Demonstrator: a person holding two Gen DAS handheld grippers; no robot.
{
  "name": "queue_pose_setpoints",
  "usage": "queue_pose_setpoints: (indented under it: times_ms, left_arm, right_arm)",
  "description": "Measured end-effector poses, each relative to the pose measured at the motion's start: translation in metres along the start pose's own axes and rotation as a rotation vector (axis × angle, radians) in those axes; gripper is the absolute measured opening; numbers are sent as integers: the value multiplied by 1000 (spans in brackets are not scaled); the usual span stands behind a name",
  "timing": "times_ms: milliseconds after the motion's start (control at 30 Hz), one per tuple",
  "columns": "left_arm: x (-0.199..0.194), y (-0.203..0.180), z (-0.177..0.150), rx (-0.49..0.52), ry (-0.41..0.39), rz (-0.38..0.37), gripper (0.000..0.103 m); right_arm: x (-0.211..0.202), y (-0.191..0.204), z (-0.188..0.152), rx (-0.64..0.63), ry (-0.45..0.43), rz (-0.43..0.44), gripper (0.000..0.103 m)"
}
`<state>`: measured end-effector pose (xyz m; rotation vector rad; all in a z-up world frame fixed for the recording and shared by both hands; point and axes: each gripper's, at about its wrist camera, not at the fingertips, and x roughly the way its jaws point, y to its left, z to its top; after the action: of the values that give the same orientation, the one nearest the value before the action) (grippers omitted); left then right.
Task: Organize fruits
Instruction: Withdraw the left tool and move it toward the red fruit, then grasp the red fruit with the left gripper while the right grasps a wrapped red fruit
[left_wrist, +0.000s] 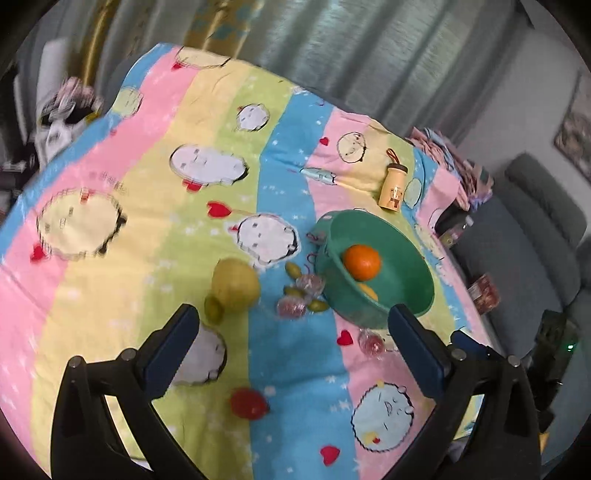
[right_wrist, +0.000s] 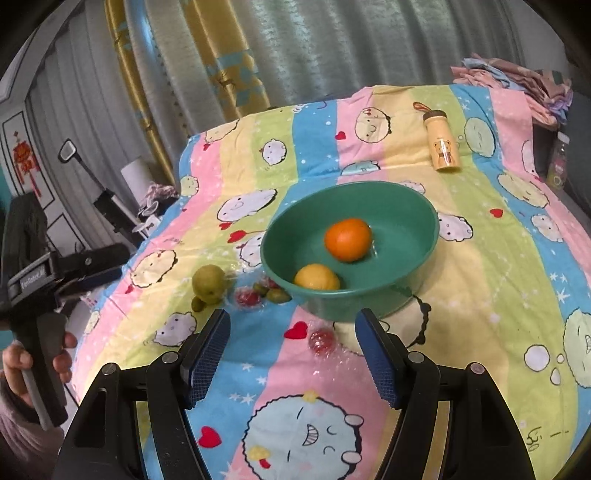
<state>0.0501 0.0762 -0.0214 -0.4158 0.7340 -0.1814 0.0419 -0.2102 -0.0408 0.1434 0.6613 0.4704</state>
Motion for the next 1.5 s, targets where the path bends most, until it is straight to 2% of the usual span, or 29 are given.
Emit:
queue_pose_setpoints:
  times_ms: [67,167,233,400,533,700,867,933,1000,1167,1300,1500]
  left_arm:
    - [-4,6,-9,1,0,-10,103]
    - [-3,6,-28,72,26,-32,103]
    - [3,6,-41,105,73,-2,103]
    - [19,12,-64,114,138,46,102]
    - [30,11,-74,143,146,62,102]
    - [45,6,-78,233,137,130,100]
    - [57,11,-80,238,157,134,85]
    - [60,13,-82,240,162,139,83]
    - [62,14,-83,238,170,132,73]
    - [64,16,-86,229,180,109,63]
    - [65,18,-86,226,184,102,50]
    - [66,18,-87,216,192,73,42]
  right_arm:
    - [-2,-3,-3,3,7,-17,71]
    - [-2,-12,-9,29,31,-40,71]
    - [0,-17,-15,35,53,-56,71]
    - [13,-22,-29,50,105,-56,71]
    - [28,-21,-36,35,134,-62,71]
    - [44,-19,-39,21,149,-56,71]
    - [56,-15,-41,-7,160,-53,71]
    - [61,-14,-40,-9,161,-51,71]
    - [68,-14,-40,-11,169,-54,71]
    - [81,-15,-35,-10,163,-57,71]
    - [93,-14,-28,-17,160,-61,67]
    - [108,-11,-25,-26,178,-65,57]
